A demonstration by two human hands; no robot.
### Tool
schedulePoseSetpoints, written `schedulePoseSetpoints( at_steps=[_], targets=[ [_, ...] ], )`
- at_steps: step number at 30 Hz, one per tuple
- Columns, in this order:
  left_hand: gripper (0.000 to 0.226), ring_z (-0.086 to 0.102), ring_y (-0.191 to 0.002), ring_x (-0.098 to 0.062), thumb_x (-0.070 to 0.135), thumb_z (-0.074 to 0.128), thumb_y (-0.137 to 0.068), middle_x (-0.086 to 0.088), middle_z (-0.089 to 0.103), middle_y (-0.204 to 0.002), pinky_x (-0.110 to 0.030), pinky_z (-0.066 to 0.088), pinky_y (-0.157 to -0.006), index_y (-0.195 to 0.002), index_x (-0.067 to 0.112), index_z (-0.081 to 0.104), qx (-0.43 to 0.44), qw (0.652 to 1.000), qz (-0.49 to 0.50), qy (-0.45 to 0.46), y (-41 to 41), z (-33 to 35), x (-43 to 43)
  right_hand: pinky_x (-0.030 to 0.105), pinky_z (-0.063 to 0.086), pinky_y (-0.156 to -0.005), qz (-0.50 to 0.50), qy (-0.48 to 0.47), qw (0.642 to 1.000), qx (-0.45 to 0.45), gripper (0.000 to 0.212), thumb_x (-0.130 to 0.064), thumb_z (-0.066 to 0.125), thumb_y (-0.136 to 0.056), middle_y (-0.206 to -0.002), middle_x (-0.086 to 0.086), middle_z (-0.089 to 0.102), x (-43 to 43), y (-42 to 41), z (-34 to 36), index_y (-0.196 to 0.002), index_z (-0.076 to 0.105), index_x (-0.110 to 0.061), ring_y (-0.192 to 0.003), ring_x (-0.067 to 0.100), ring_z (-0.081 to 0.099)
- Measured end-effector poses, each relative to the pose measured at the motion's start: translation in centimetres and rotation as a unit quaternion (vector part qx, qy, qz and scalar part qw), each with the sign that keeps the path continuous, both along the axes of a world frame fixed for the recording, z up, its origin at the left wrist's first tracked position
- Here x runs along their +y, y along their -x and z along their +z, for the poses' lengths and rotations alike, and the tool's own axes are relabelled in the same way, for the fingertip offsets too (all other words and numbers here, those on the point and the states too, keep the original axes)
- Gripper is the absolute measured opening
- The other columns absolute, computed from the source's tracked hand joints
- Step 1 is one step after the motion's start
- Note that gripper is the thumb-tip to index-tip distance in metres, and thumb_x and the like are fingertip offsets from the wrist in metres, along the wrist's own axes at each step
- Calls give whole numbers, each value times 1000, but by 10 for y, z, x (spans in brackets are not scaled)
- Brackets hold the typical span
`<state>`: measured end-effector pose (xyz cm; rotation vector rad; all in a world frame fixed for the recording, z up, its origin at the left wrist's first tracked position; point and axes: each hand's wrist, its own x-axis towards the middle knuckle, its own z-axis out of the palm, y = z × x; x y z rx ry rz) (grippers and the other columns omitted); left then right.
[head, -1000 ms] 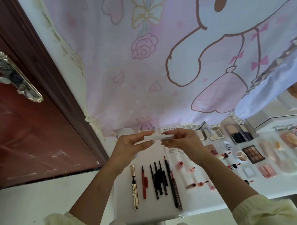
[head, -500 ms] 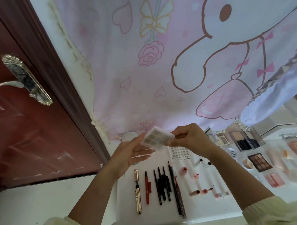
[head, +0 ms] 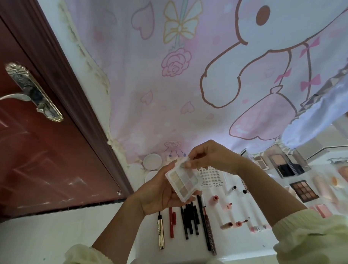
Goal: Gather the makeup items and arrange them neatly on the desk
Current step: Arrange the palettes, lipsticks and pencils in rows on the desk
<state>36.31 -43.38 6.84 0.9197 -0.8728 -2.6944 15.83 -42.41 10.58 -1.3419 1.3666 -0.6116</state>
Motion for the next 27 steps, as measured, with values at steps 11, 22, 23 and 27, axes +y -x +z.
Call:
schedulePoseSetpoints(
  at_steps=[11, 22, 23, 27],
  targets=[
    [61, 68, -98, -33, 44, 65, -81, -25, 65, -117, -36, 59, -82, -131, 11, 56, 2, 969, 234, -75, 6, -12, -9, 10, 50, -70, -29, 150, 974, 169, 27, -28, 76, -80, -98, -11, 73, 15, -21, -7, -106, 76, -21, -78, -10, 62],
    [53, 69, -96, -32, 43, 67, -82, -24, 67, -112, -39, 58, -84, -125, 14, 60, -29, 975, 218, -32, 11, -15, -7, 16, 52, -76, -30, 138, 973, 184, 24, -29, 74, -78, -92, -17, 73, 16, -27, -13, -102, 76, -27, -84, -8, 61],
    [53, 69, -93, -32, 43, 68, -80, -24, 68, -110, -40, 57, -86, -124, 15, 60, -35, 977, 211, -23, 11, -15, -8, 15, 50, -76, -22, 136, 973, 185, 25, -28, 73, -78, -94, -17, 73, 16, -28, -12, -103, 76, -28, -85, -8, 61],
    [54, 71, -84, -31, 44, 68, -77, -26, 69, -103, -40, 57, -85, -124, 17, 59, -52, 978, 201, -8, 11, -17, -9, 7, 40, -70, -11, 132, 972, 193, 30, -25, 72, -75, -83, -21, 70, 16, -34, -12, -104, 76, -30, -77, -14, 57]
  ],
)
